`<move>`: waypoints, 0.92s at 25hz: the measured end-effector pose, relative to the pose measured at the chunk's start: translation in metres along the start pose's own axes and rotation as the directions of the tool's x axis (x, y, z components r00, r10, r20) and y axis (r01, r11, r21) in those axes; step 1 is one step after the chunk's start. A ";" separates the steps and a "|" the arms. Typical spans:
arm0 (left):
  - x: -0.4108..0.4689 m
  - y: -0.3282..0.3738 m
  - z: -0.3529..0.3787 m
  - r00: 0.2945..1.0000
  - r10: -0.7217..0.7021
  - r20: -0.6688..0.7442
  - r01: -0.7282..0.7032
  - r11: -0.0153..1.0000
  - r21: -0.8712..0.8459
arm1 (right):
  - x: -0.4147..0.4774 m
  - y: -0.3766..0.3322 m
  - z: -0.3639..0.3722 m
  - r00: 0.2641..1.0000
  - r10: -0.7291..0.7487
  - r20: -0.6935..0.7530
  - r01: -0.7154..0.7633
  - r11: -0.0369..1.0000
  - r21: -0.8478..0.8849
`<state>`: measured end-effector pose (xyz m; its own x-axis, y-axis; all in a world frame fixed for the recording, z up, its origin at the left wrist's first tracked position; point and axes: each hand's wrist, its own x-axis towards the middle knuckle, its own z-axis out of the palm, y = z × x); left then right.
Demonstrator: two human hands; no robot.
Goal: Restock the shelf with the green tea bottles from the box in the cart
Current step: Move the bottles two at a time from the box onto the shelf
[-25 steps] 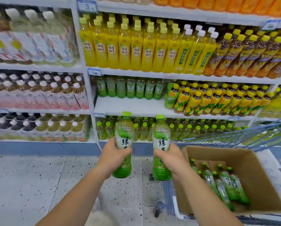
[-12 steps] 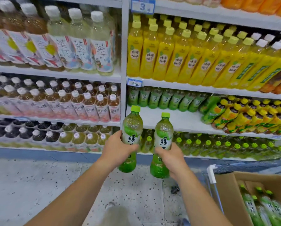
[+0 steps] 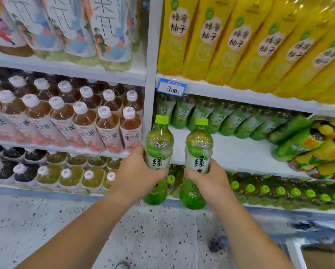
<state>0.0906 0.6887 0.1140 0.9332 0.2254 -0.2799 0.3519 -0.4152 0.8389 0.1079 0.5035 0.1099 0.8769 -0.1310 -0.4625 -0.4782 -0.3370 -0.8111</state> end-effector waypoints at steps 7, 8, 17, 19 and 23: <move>0.072 -0.025 0.051 0.989 0.095 -0.115 -0.097 0.995 -0.020 | 0.082 0.028 -0.001 0.993 -0.117 0.034 0.119 0.992 -0.043; 0.080 -0.025 0.055 0.984 0.124 -0.130 -0.128 0.991 -0.024 | 0.092 0.029 -0.002 0.989 -0.144 0.031 0.145 0.989 -0.037; 0.133 -0.019 0.092 0.922 0.261 -0.286 -0.276 0.961 -0.015 | 0.165 0.033 0.005 0.913 -0.404 -0.067 0.406 0.913 0.032; 0.135 -0.021 0.094 0.909 0.268 -0.319 -0.289 0.957 -0.020 | 0.172 0.039 0.009 0.893 -0.444 -0.073 0.448 0.893 0.042; 0.139 -0.030 0.098 0.896 0.275 -0.349 -0.302 0.953 -0.024 | 0.175 0.045 0.016 0.851 -0.525 -0.020 0.525 0.851 0.004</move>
<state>0.2165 0.6457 0.0041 0.9072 0.3956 0.1433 0.0515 -0.4424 0.8954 0.2389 0.4802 -0.0138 0.9981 0.0465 0.0392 0.0531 -0.3522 -0.9344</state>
